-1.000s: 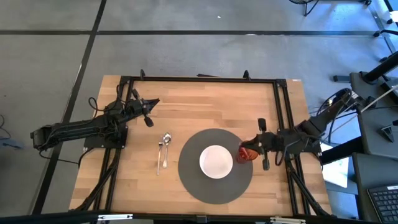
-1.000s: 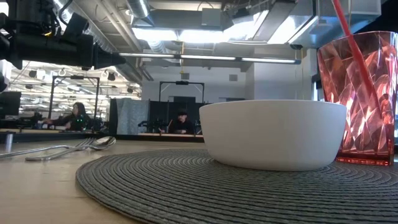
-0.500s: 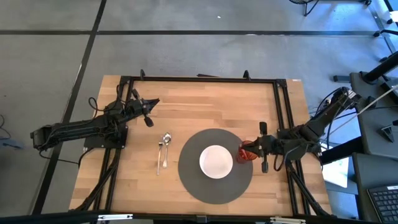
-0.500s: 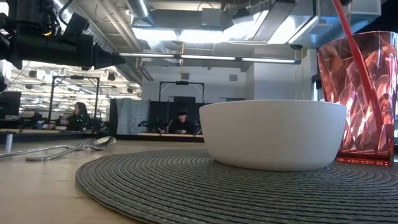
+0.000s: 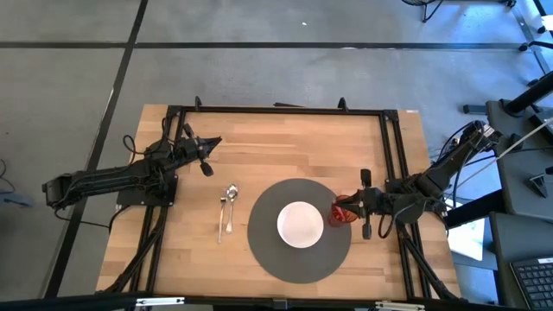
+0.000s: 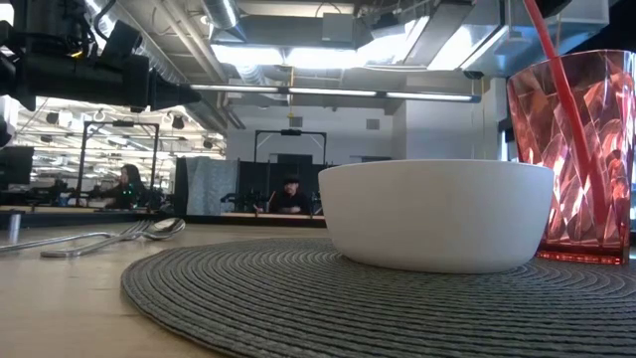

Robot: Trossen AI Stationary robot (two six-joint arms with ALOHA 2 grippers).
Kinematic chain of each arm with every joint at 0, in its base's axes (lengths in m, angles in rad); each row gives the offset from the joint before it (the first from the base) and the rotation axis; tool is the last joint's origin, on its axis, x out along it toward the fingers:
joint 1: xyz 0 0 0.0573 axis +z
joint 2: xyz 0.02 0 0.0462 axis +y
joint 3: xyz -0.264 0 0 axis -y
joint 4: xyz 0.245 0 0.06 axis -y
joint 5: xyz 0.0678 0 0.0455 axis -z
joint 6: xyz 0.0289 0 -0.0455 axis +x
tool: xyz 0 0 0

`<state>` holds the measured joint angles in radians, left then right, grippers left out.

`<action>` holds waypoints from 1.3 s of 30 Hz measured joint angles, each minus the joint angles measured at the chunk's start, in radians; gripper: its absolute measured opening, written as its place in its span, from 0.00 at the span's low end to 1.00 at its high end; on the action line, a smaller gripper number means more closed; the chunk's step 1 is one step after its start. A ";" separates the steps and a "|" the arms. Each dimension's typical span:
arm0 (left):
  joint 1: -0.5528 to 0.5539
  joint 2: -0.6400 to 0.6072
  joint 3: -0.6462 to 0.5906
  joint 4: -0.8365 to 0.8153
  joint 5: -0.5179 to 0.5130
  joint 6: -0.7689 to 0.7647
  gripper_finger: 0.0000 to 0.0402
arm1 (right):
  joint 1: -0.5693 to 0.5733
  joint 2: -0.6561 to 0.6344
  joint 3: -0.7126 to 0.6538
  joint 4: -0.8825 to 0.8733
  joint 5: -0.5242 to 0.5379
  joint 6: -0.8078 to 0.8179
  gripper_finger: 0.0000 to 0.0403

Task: Pick & Place Utensil
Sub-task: Put the orange straw into the orange cup, then put the silver fork into the white bowl

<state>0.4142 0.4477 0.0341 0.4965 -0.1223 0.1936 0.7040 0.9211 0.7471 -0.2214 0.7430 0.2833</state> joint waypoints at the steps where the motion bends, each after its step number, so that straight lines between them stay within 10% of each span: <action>1: 0.000 0.000 0.000 0.000 0.000 0.000 0.01 | 0.000 0.000 0.000 0.000 0.000 -0.001 0.04; 14: 0.000 0.000 0.000 0.000 0.000 0.000 0.01 | 0.000 0.000 0.000 0.005 -0.098 -0.053 0.06; 29: 0.000 0.000 0.000 0.000 -0.026 -0.023 0.01 | -0.001 0.000 0.000 0.077 -0.002 -0.077 0.43; 39: 0.000 0.000 0.000 0.000 -0.100 -0.026 0.01 | -0.001 -0.017 0.066 0.081 -0.001 -0.159 0.46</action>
<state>0.4145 0.4477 0.0345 0.4969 -0.2220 0.1677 0.7033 0.9042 0.8130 -0.1408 0.7419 0.1243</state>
